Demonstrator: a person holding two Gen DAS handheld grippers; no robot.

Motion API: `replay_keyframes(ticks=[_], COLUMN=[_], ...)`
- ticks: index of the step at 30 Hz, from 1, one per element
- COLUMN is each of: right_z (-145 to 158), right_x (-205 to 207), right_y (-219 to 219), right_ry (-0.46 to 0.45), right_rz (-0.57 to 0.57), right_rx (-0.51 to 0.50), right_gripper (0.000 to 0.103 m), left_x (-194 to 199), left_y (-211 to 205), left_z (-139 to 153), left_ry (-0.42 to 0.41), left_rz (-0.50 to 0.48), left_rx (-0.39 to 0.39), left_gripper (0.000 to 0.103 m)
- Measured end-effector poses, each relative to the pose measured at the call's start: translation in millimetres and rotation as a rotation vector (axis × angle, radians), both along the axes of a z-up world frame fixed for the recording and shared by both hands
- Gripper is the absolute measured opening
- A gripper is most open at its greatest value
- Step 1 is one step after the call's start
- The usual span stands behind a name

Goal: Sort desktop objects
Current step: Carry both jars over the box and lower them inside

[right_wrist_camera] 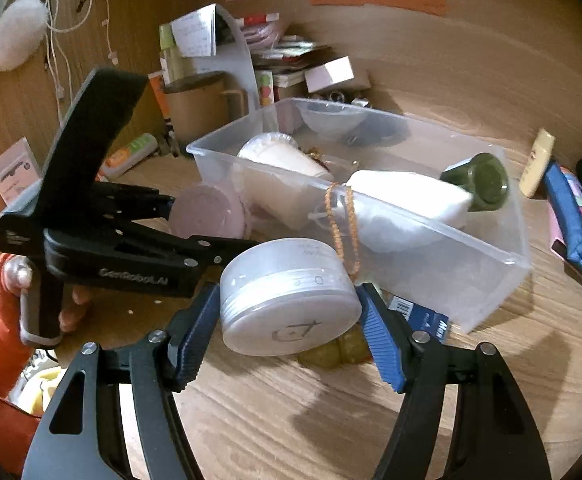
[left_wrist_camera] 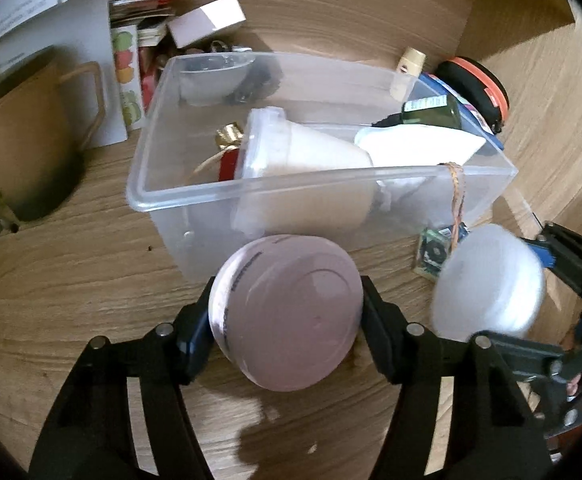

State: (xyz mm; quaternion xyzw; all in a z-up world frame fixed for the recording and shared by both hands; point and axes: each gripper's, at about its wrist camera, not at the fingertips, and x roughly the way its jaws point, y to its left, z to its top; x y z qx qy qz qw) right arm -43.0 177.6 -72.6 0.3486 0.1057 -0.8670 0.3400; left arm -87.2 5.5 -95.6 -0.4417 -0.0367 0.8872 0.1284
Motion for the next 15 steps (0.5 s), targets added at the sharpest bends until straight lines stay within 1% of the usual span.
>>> replay_keyframes(ticks=[6,10,15], right_z=[17.1,27.3,39.7], right_x=[9.4,8.4,6.1], right_y=[17.3,26.7,32.1], right_ry=[0.025,0.042,0.066], right_rz=[-0.033,-0.069,-0.084], right_rx=[-0.049,-0.071,-0.093], right_gripper=[0.066,0.066,0.066], left_x=[12.5,22.3,29.5], left_y=[-13.5,-18.3,-26.9], left_z=[5.4,12.2,20.1], left_ry=[0.017,0.055,0.076], left_rz=[0.039,0.065,0.09], left_rx=[0.016,-0.02,-0.013], left_gripper=[0.064,0.064,0.064])
